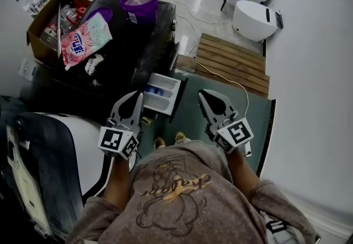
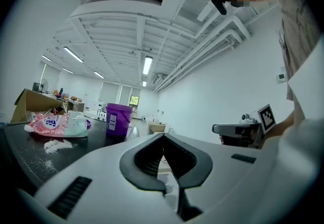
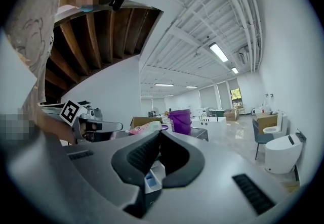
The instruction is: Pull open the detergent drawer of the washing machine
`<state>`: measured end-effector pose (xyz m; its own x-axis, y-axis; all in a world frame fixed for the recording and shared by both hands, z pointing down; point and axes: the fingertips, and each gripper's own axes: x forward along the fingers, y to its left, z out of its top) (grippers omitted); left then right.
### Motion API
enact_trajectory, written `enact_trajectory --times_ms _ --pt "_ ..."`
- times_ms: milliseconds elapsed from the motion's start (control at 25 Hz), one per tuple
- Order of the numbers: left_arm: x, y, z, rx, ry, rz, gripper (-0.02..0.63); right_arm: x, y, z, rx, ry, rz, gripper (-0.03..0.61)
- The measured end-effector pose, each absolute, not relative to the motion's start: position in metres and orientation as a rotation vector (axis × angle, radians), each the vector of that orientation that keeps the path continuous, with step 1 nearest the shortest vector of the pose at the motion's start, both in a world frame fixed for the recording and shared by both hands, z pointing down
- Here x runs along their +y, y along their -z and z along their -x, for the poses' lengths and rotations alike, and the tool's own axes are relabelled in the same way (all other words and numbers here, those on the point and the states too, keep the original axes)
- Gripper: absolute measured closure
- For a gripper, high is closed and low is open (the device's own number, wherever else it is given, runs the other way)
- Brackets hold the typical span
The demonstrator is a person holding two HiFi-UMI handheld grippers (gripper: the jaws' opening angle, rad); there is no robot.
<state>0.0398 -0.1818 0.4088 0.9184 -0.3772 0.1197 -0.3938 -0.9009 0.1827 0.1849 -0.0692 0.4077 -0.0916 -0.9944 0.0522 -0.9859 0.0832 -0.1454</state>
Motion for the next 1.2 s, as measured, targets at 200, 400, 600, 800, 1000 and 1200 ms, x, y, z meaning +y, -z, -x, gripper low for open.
enact_trajectory --times_ms 200,400,600,800,1000,1200 --pt "-0.185 -0.424 -0.035 -0.612 -0.14 -2.875 0.592 -0.073 -0.435 -0.185 2.248 0.288 2.108 0.574" --pt "-0.186 -0.435 -0.03 -0.634 -0.16 -2.859 0.592 -0.078 -0.452 -0.179 2.28 0.294 2.088 0.574" --pt "-0.184 -0.433 -0.031 -0.646 -0.164 -2.853 0.592 -0.079 -0.456 -0.174 2.289 0.296 2.079 0.575" --pt "-0.182 -0.432 -0.031 -0.652 -0.17 -2.849 0.592 -0.08 -0.45 -0.17 2.285 0.293 2.072 0.575" --pt "-0.177 -0.433 -0.03 -0.655 -0.177 -2.844 0.592 -0.076 -0.452 -0.173 2.26 0.312 2.07 0.575" --pt "-0.173 -0.434 -0.029 -0.661 -0.18 -2.841 0.592 -0.074 -0.451 -0.173 2.255 0.322 2.066 0.575"
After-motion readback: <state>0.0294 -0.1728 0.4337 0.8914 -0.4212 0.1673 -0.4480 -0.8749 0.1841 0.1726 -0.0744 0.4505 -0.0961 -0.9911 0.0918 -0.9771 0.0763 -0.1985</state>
